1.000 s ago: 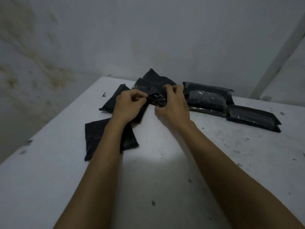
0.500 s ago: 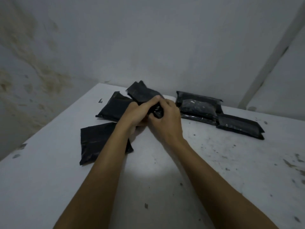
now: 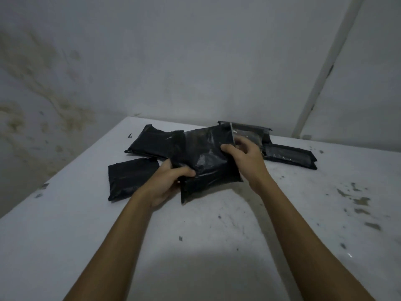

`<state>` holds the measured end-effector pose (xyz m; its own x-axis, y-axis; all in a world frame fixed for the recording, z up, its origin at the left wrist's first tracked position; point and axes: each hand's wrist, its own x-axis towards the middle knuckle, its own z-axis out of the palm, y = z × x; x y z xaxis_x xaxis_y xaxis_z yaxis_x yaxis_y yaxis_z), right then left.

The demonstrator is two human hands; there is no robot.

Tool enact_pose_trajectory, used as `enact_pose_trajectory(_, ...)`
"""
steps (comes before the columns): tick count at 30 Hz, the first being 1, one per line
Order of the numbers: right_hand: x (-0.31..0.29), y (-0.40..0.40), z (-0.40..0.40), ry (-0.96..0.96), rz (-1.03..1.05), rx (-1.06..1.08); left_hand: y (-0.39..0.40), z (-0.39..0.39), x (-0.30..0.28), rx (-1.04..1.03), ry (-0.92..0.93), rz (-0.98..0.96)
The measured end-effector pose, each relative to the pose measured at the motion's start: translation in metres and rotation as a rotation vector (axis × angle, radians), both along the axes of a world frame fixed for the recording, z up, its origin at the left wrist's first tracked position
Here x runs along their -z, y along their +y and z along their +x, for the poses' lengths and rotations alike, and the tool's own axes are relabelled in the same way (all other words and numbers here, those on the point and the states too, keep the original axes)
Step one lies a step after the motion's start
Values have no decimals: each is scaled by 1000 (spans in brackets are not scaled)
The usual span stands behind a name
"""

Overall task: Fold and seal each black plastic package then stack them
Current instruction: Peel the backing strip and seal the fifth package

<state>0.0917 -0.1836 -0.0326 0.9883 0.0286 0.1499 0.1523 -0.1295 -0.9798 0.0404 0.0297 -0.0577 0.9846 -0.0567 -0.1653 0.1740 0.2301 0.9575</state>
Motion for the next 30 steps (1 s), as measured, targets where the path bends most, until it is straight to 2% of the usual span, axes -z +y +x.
enact_pose_trajectory(3,14,-13,-20,65,125,6,-16,-10,1,21,6,-66)
enact_pose_trajectory(6,21,-24,-37,47,200,72,-35,-16,1,-19,-2,-105)
enact_pose_trajectory(11,30,-37,-59,101,267,139,-64,-22,3,-248,-44,15)
enact_pose_trajectory(16,34,-44,-68,194,330,171,-75,-25,8,-357,-75,85)
enact_pose_trajectory(24,33,-37,-54,173,314,264,-82,-15,13,-495,-116,107)
enact_pose_trajectory(26,33,-34,-50,149,314,288,-83,-11,15,-517,-154,113)
enact_pose_trajectory(30,34,-32,-51,157,334,304,-81,-7,18,-545,-291,246)
